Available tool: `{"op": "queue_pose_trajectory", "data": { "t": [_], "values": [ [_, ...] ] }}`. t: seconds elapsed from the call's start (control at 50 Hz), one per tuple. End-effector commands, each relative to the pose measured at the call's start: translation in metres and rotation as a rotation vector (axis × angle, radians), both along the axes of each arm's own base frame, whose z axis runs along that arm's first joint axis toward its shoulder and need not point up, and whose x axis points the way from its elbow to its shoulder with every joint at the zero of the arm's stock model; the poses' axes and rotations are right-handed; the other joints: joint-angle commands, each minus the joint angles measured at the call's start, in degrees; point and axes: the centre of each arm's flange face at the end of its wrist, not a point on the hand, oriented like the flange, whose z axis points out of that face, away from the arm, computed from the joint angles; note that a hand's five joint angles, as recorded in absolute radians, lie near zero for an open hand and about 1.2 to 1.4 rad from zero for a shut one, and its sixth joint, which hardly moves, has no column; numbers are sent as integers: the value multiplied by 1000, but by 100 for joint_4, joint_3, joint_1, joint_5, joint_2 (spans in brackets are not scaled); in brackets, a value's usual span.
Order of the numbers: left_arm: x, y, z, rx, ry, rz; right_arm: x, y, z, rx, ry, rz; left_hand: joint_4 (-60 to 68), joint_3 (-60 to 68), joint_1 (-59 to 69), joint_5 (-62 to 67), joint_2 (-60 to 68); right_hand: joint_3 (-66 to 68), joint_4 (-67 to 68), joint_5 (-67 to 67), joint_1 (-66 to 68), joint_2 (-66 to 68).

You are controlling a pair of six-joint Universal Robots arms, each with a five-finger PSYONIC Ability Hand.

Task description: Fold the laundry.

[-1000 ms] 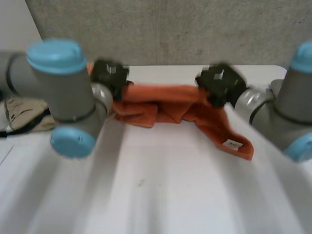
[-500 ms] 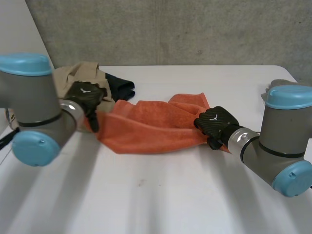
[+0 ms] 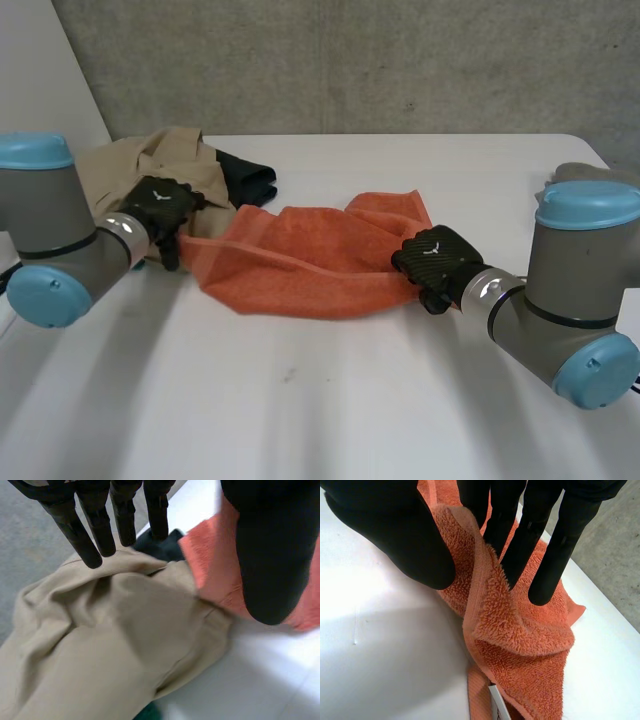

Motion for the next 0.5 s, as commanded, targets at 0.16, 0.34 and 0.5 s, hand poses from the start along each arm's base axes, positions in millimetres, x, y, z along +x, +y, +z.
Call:
{"op": "queue_pose_trajectory", "data": {
  "t": [0.16, 0.34, 0.5],
  "values": [
    [-28, 24, -17, 46, -47, -20, -1, -3, -1, -3, 7, -3, 3905, 3941, 3901, 3905, 3924, 1168, 1121, 1195, 1432, 1213],
    [-26, 27, -7, 17, -128, 57, -6, 10, 12, 43, 56, 8, 6064, 6100, 6059, 6063, 6082, 1168, 1121, 1195, 1432, 1213],
    [-5, 100, 75, 100, -133, 8, -51, 46, 93, 97, 254, 53, 6064, 6100, 6059, 6063, 6082, 1168, 1121, 1195, 1432, 1213]
  ]
}}
